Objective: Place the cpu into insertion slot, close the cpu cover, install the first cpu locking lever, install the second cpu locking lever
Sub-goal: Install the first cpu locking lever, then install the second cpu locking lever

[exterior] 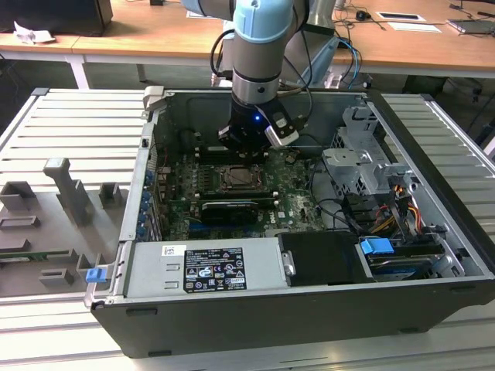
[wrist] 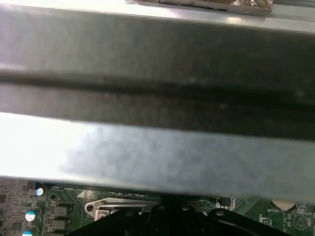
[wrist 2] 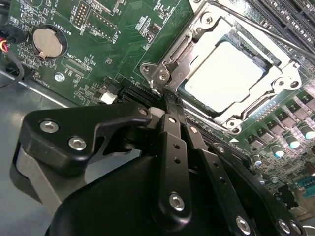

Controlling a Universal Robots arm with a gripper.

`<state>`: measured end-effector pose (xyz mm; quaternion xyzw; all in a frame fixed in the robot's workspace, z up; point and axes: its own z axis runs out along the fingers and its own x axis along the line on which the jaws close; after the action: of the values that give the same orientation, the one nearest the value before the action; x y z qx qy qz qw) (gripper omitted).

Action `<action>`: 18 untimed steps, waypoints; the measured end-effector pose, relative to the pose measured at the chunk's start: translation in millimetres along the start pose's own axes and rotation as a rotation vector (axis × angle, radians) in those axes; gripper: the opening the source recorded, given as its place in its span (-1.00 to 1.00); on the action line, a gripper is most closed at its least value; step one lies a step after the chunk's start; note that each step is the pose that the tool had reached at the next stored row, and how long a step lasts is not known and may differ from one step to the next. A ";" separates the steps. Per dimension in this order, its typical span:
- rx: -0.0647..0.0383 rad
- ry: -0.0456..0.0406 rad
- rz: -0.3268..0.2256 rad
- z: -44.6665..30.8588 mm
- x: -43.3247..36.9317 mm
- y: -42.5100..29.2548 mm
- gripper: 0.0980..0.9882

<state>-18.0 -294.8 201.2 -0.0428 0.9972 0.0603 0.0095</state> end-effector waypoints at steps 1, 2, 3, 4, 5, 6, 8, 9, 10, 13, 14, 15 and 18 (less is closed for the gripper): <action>0.000 0.0000 0.000 -0.1 0.0 0.0 -0.98; 0.000 -0.0001 0.000 -4.0 -0.2 0.5 -0.98; 0.000 0.0001 0.000 -7.5 -0.2 0.9 -0.98; 0.000 0.0001 0.000 -10.2 -0.3 1.2 -0.98; 0.000 -0.0001 0.000 -10.8 -0.3 1.3 -0.98; 0.000 0.0000 0.000 -10.8 -0.3 1.2 -0.98; 0.000 0.0002 0.000 -11.1 -0.2 -0.1 -0.98; 0.000 0.0000 0.000 -11.2 -0.1 -1.1 -0.98; 0.000 0.0000 0.000 -11.2 0.0 -2.1 -0.98; 0.000 0.0000 0.000 -11.3 0.0 -2.9 -0.98; 0.000 0.0001 0.000 -11.4 0.0 -3.3 -0.98; 0.000 0.0001 0.000 -11.4 0.1 -3.5 -0.98; 0.000 0.0000 0.000 -11.8 0.3 -6.2 -0.98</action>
<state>-17.9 -302.4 212.1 -0.0429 0.9972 0.0603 0.0095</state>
